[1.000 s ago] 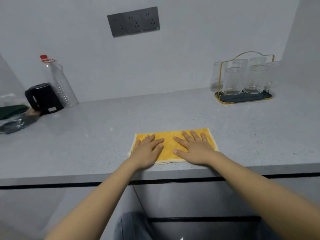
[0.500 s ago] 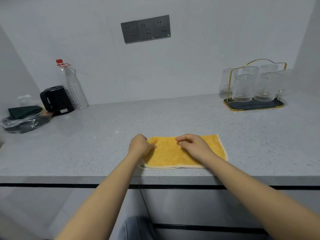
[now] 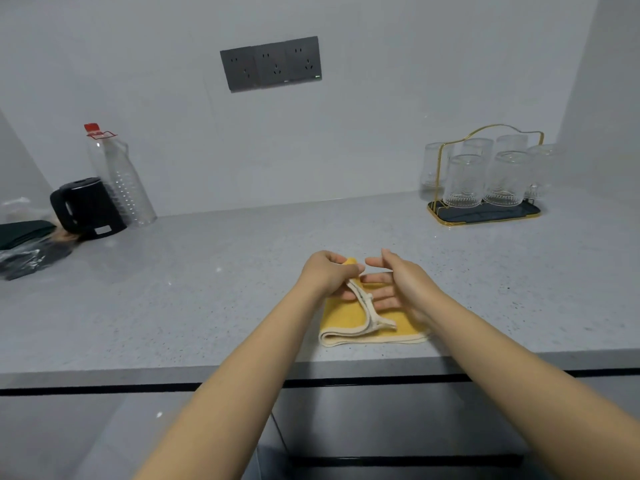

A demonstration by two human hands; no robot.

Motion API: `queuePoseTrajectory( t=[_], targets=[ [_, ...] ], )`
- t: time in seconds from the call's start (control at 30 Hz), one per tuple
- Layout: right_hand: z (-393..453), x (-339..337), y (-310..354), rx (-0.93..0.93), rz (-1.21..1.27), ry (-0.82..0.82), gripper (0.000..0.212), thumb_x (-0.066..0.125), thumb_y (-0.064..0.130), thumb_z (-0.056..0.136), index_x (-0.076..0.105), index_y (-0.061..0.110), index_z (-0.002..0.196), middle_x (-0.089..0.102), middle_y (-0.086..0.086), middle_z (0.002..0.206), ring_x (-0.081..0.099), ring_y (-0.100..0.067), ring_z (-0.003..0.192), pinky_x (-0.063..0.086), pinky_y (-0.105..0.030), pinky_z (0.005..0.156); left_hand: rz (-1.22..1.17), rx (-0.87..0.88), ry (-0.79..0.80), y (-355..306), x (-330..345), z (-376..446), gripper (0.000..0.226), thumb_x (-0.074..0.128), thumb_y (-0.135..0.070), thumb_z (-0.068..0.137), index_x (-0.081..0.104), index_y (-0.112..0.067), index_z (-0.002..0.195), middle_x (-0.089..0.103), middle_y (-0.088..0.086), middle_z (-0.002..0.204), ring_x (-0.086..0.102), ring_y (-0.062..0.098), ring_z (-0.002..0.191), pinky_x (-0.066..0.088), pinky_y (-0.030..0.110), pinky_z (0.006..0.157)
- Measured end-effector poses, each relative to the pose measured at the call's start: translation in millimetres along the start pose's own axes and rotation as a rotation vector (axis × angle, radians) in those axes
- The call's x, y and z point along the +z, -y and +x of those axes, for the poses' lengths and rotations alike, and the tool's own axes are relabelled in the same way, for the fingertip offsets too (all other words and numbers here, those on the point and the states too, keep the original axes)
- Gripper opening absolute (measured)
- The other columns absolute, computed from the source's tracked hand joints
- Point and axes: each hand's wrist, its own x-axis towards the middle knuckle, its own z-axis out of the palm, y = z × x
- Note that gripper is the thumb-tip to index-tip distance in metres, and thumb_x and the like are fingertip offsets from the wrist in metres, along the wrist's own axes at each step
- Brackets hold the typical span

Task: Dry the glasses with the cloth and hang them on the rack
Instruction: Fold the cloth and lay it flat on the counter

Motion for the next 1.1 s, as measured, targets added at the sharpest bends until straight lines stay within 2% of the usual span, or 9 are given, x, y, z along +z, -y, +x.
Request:
queuePoseTrajectory(
  t=[0.27, 0.43, 0.5, 0.63, 0.73, 0.83, 0.9, 0.97, 1.1],
  targets=[
    [-2, -40, -8, 0.017, -0.113, -0.137, 0.039, 0.040, 0.044, 0.095, 0.063, 0.013, 0.092, 0.070, -0.008, 0.079, 0.064, -0.018, 0.058, 0.049, -0.025, 0.048, -0.124, -0.010, -0.014, 13, 59, 10, 0.027, 0.071, -0.006, 0.087, 0.052, -0.010, 0.106, 0.065, 0.010, 0.073, 0.065, 0.015, 0.050, 0.062, 0.031, 0.062],
    [-8, -48, -9, -0.075, -0.357, -0.145, 0.021, 0.068, 0.027, 0.080, 0.074, 0.008, 0.087, 0.073, -0.016, 0.082, 0.065, -0.022, 0.073, 0.050, -0.029, 0.067, -0.226, 0.047, -0.021, 12, 66, 6, 0.013, 0.047, -0.002, 0.097, 0.052, -0.013, 0.104, 0.066, 0.007, 0.075, 0.067, 0.013, 0.051, 0.061, 0.031, 0.056],
    [-8, -48, -9, -0.069, -0.495, -0.136, 0.017, 0.069, 0.014, 0.076, 0.073, 0.008, 0.091, 0.071, -0.017, 0.082, 0.062, -0.022, 0.073, 0.046, -0.031, 0.067, -0.088, 0.127, -0.095, 14, 60, 5, 0.018, 0.044, -0.003, 0.096, 0.055, -0.017, 0.100, 0.066, 0.004, 0.077, 0.066, 0.016, 0.056, 0.061, 0.036, 0.064],
    [1, -47, -3, -0.104, -0.651, -0.217, 0.014, 0.058, 0.011, 0.082, 0.072, 0.009, 0.083, 0.060, -0.008, 0.067, 0.052, -0.018, 0.059, 0.039, -0.027, 0.058, 0.375, 0.352, -0.234, 26, 47, 8, 0.018, 0.051, -0.012, 0.094, 0.066, -0.019, 0.101, 0.065, -0.003, 0.095, 0.057, 0.007, 0.076, 0.045, 0.021, 0.065],
    [7, -53, -4, -0.161, -0.786, -0.289, 0.022, 0.054, 0.013, 0.085, 0.070, 0.002, 0.096, 0.069, -0.017, 0.084, 0.060, -0.023, 0.069, 0.044, -0.031, 0.059, 0.583, 0.347, -0.247, 34, 45, 11, 0.020, 0.051, -0.018, 0.095, 0.068, -0.018, 0.106, 0.063, 0.005, 0.112, 0.058, 0.023, 0.101, 0.049, 0.032, 0.080],
    [6, -49, -17, -0.186, -1.109, -0.313, 0.034, 0.051, 0.019, 0.089, 0.057, 0.008, 0.120, 0.061, -0.015, 0.114, 0.057, -0.029, 0.101, 0.048, -0.034, 0.078, 0.816, 0.363, -0.271, 42, 46, 9, 0.029, 0.047, -0.024, 0.098, 0.066, -0.019, 0.119, 0.054, 0.007, 0.124, 0.042, 0.026, 0.120, 0.036, 0.035, 0.097],
    [2, -46, -27, -0.313, -1.268, -0.405, 0.051, 0.047, 0.018, 0.091, 0.034, 0.019, 0.141, 0.041, -0.010, 0.137, 0.038, -0.027, 0.122, 0.036, -0.035, 0.094, 0.933, 0.404, -0.248, 44, 46, 5, 0.034, 0.042, -0.027, 0.099, 0.064, -0.017, 0.123, 0.052, 0.008, 0.129, 0.040, 0.027, 0.121, 0.031, 0.035, 0.099],
    [-1, -45, -33, -0.471, -1.390, -0.388, 0.052, 0.040, 0.023, 0.094, 0.026, 0.024, 0.145, 0.023, -0.006, 0.152, 0.022, -0.027, 0.134, 0.020, -0.037, 0.106, 1.074, 0.416, -0.171, 47, 47, 2, 0.040, 0.035, -0.030, 0.101, 0.059, -0.015, 0.129, 0.046, 0.012, 0.140, 0.037, 0.030, 0.130, 0.028, 0.038, 0.104],
    [3, -46, -43, -0.175, -1.494, -0.087, 0.064, 0.015, 0.057, 0.094, 0.005, 0.026, 0.149, -0.009, -0.007, 0.157, -0.002, -0.025, 0.144, -0.006, -0.043, 0.115, 1.150, 0.270, 0.102, 56, 46, 5, 0.059, 0.019, -0.037, 0.104, 0.009, -0.012, 0.156, -0.003, 0.011, 0.165, -0.007, 0.030, 0.151, 0.001, 0.043, 0.121]
  ],
)
